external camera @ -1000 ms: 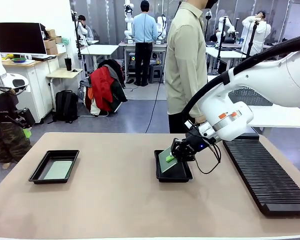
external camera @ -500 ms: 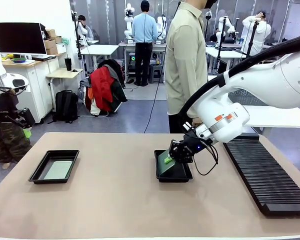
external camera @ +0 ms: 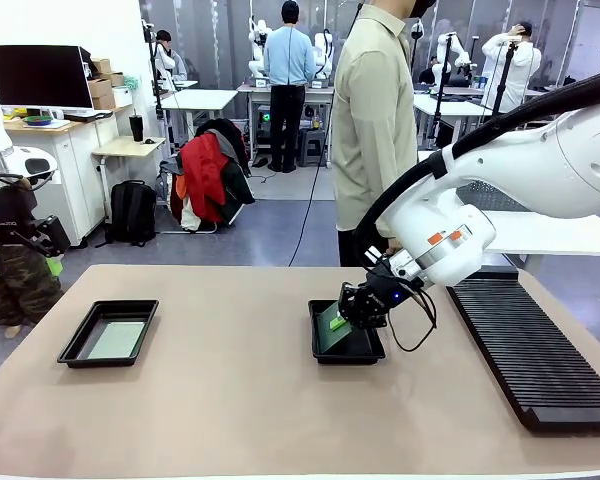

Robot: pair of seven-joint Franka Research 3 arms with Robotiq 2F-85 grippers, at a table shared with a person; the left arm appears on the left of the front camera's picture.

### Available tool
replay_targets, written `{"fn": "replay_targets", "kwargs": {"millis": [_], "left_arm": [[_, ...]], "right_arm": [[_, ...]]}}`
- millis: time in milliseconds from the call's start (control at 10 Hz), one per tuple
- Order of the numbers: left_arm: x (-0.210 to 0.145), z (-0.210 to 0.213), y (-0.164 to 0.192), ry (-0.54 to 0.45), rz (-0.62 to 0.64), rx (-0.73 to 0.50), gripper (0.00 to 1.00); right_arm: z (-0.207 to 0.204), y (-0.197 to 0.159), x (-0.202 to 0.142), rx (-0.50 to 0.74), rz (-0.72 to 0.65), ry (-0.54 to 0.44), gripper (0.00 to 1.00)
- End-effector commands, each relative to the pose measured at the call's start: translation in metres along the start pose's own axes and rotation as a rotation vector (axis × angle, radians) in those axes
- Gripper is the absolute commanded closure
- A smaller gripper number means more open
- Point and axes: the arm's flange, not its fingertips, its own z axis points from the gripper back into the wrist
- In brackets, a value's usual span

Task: Inspect and transfer BCBs to ESD trays.
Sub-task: Pick up the Blank PCB from the PCB Rack and place it in the right ESD tray.

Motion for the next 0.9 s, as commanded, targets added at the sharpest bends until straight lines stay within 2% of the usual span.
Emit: {"fn": "replay_targets", "kwargs": {"millis": [0, 300, 400, 500, 600, 700, 800], "left_arm": [[0.001, -0.003, 0.000, -0.010, 0.003, -0.001, 0.00], [0.001, -0.003, 0.000, -0.010, 0.003, -0.001, 0.00], [0.001, -0.003, 0.000, -0.010, 0.003, -0.001, 0.00], [0.001, -0.003, 0.000, -0.010, 0.003, -0.001, 0.00], [0.001, -0.003, 0.000, -0.010, 0.003, -0.001, 0.00], [0.001, -0.003, 0.000, -0.010, 0.003, -0.001, 0.00], [0.001, -0.003, 0.000, -0.010, 0.003, -0.001, 0.00]], "right_arm": [[0.000, 0.001, 0.000, 0.009, -0.003, -0.002, 0.97], [0.002, 0.003, 0.000, -0.020, -0.010, 0.017, 0.97], [0.005, 0.006, 0.000, -0.041, -0.012, 0.021, 0.79], [0.009, 0.010, -0.001, -0.069, -0.014, 0.027, 0.78], [0.013, 0.014, -0.001, -0.098, -0.020, 0.034, 0.59], [0.018, 0.018, -0.001, -0.132, -0.019, 0.037, 0.58], [0.025, 0.024, -0.002, -0.174, -0.020, 0.038, 0.40]]}}
